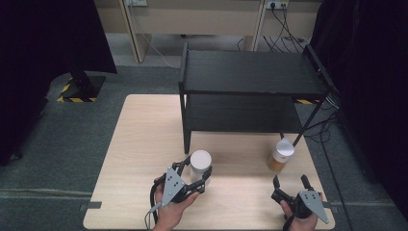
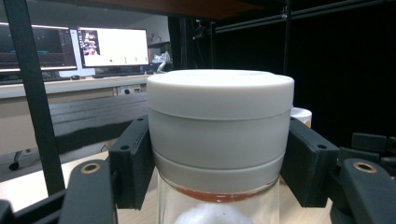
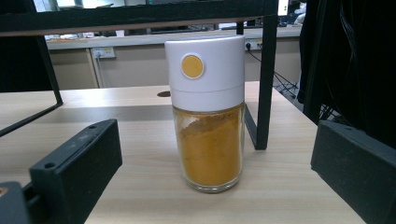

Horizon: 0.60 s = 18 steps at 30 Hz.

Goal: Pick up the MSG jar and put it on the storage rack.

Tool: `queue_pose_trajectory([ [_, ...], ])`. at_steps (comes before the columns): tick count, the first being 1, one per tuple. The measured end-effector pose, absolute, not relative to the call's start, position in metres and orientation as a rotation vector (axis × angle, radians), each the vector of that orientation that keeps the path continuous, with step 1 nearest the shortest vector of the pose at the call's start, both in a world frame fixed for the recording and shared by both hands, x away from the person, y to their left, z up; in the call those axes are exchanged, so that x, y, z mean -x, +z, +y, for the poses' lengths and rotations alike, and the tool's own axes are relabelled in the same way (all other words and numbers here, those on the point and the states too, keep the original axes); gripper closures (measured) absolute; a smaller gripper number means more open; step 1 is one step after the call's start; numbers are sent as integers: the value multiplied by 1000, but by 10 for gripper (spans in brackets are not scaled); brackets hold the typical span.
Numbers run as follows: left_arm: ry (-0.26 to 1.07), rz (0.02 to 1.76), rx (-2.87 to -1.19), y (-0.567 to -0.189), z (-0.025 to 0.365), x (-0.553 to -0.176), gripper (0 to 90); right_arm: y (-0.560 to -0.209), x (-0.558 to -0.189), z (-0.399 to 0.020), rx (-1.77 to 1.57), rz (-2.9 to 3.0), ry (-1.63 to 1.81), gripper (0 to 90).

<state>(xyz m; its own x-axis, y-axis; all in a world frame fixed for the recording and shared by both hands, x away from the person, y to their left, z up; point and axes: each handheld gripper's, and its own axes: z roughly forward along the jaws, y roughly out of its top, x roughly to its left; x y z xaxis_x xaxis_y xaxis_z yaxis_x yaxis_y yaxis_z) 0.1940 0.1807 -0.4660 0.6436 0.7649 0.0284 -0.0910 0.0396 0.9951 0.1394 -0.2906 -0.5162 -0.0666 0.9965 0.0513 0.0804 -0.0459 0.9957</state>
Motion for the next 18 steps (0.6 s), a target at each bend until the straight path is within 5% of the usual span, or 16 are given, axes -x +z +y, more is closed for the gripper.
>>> queue_pose_trajectory([
  [18,764,611,-1329,-436,176,-205,339,-516,-139,-291,-1271,1293,1260,22],
])
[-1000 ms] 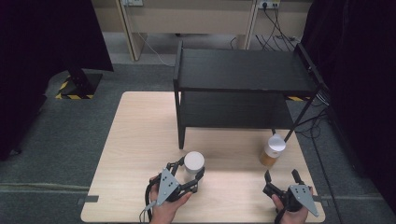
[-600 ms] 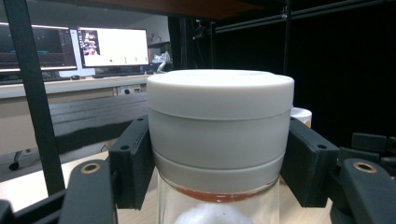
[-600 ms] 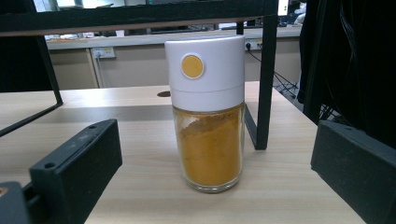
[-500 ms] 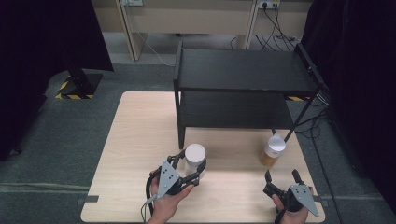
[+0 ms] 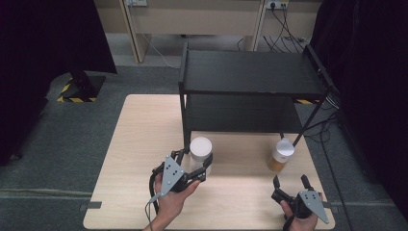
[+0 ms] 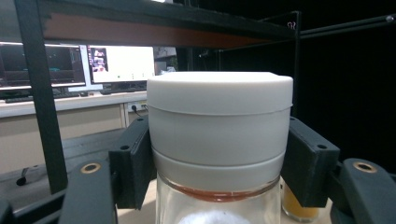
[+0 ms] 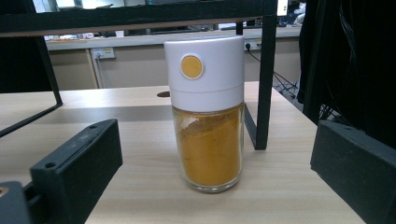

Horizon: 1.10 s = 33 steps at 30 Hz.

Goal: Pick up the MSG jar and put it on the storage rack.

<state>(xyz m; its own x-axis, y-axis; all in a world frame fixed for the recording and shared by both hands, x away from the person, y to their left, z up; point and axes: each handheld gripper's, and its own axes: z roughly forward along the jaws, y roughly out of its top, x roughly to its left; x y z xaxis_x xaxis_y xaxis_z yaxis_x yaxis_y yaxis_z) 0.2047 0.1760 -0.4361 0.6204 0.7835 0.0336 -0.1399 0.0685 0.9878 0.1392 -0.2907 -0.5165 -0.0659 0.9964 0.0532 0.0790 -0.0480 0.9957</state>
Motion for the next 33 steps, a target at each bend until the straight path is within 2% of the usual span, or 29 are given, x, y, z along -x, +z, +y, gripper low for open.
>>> queue_pose_trajectory([
  [33,797,618,-1262,-381,170,-222,340,-516,-140,-293,-1290,1286,1273,23],
])
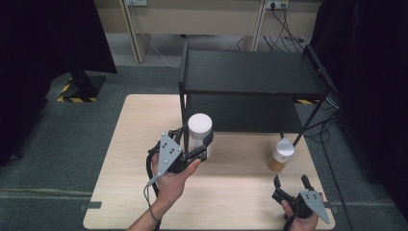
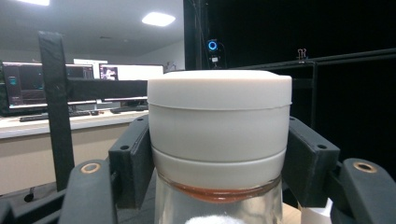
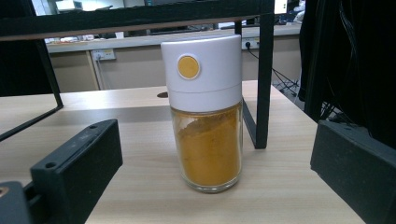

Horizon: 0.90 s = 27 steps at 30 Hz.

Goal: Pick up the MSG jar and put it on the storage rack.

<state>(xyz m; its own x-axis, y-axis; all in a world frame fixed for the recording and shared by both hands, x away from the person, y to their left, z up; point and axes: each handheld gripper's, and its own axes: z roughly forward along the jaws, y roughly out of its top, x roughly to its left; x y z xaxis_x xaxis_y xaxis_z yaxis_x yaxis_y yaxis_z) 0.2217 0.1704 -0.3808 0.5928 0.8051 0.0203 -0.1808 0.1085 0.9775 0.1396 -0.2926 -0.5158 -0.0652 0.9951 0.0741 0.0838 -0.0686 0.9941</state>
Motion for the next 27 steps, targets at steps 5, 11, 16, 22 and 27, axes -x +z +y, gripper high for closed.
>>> queue_pose_trajectory([
  [5,804,615,-1258,-373,170,-225,339,-516,-140,-293,-1291,1286,1274,23],
  [11,802,616,-1251,-366,169,-227,340,-516,-140,-293,-1288,1289,1272,23],
  [16,803,616,-1248,-362,169,-230,339,-515,-140,-293,-1287,1292,1273,23],
  [22,805,623,-1248,-356,169,-234,339,-515,-140,-294,-1292,1292,1274,23],
  [27,813,626,-1245,-348,168,-237,339,-515,-140,-294,-1293,1293,1275,23],
])
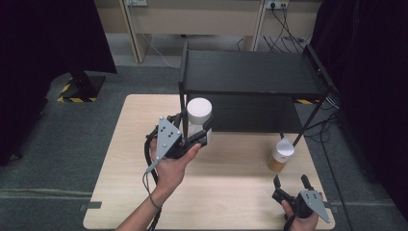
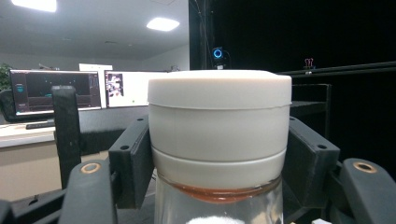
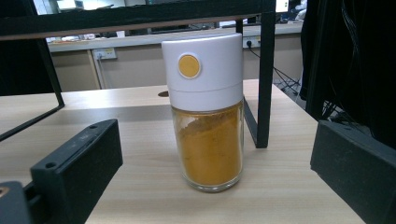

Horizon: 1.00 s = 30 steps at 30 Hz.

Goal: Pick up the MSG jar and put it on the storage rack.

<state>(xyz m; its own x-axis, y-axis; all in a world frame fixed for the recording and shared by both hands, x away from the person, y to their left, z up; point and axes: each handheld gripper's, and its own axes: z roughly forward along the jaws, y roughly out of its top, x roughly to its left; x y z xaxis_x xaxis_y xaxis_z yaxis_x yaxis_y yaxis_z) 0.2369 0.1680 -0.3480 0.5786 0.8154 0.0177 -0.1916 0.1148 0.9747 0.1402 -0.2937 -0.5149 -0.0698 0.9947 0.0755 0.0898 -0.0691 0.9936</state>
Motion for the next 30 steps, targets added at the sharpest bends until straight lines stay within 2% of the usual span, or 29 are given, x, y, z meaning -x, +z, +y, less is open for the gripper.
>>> queue_pose_trajectory([
  [30,837,608,-1223,-303,163,-246,339,-515,-140,-295,-1302,1284,1286,24],
])
